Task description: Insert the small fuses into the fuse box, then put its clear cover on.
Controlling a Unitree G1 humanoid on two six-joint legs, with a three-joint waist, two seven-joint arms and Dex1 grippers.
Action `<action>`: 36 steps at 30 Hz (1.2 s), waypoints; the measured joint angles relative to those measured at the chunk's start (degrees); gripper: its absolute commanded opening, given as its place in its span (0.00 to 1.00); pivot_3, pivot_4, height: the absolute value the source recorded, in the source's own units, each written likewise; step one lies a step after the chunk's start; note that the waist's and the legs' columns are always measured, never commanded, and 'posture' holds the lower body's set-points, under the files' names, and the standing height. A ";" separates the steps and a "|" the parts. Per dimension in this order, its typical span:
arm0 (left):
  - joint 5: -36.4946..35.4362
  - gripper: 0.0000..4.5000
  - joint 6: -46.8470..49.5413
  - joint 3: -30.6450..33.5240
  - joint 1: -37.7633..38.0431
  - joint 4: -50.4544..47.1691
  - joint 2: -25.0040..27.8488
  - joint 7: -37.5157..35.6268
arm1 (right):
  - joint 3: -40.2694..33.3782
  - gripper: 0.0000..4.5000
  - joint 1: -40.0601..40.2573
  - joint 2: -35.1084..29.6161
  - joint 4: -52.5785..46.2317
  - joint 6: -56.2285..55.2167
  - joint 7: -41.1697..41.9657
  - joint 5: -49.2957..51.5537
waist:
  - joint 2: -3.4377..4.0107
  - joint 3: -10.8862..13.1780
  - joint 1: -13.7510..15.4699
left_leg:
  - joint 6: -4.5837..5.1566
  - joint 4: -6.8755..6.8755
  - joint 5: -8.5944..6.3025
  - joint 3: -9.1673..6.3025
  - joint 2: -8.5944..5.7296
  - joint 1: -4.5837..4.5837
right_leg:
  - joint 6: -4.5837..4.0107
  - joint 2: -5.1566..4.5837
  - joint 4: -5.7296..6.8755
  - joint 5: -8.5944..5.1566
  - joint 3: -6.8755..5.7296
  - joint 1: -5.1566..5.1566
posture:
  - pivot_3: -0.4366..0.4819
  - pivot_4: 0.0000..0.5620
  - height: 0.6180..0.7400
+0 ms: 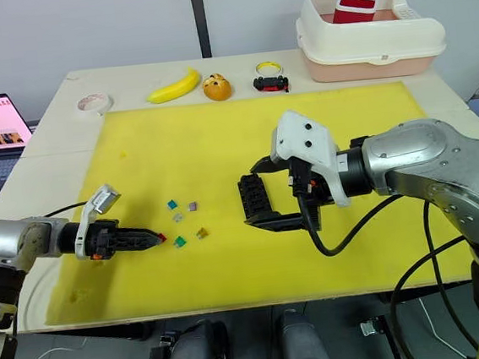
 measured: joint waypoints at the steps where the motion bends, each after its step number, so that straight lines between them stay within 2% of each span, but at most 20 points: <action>1: 0.25 0.40 -0.11 0.00 0.00 0.14 -0.05 0.17 | 0.01 1.00 -0.03 0.00 0.07 -0.01 0.01 -0.04 | 0.00 0.00 0.00 | 0.00 0.00 0.00 0.00 0.00 0.00 | 0.00 0.00 0.00 0.00 0.00 0.00 | 0.48 0.27 0.99; 3: 0.99 0.21 -0.56 -0.05 0.00 0.73 -0.24 0.43 | 0.07 1.00 -0.10 0.00 0.10 -0.04 0.06 -0.09 | 0.00 0.00 0.00 | 0.00 -0.01 0.00 0.00 0.00 -0.01 | 0.00 0.00 0.00 0.00 0.00 -0.01 | 0.48 0.27 0.99; 14: 2.11 0.21 -1.87 -0.69 0.05 1.46 -0.52 0.41 | 0.14 1.00 -0.26 0.03 0.15 -0.08 0.42 -0.56 | 0.00 0.00 -0.01 | 0.01 -0.01 0.00 0.01 0.01 -0.01 | -0.01 0.00 0.00 0.00 0.01 -0.03 | 0.48 0.27 0.99; 17: 2.14 0.01 -2.04 -0.69 0.12 1.46 -0.52 0.52 | 0.14 1.00 -0.26 0.08 0.15 -0.10 0.44 -0.57 | 0.00 0.00 -0.01 | 0.00 -0.01 0.00 0.01 0.02 -0.01 | -0.01 -0.01 0.00 0.00 0.01 -0.03 | 0.48 0.27 0.99; 29: 1.80 0.01 -1.84 -0.25 0.74 0.28 -0.49 0.38 | 0.14 1.00 -0.26 0.10 0.13 -0.12 0.52 -0.61 | 0.00 0.00 -0.04 | 0.00 -0.01 0.00 0.02 0.03 -0.01 | -0.02 -0.02 0.00 -0.01 0.01 -0.03 | 0.48 0.27 0.99; 36: -1.41 0.01 0.76 4.81 0.52 -2.26 -0.16 1.58 | -0.10 1.00 0.53 0.12 0.01 -0.02 -0.27 -0.06 | -0.02 0.01 0.04 | 0.00 -0.01 0.00 0.02 0.03 -0.09 | -0.01 -0.03 -0.01 -0.01 0.00 -0.07 | 0.48 0.27 0.99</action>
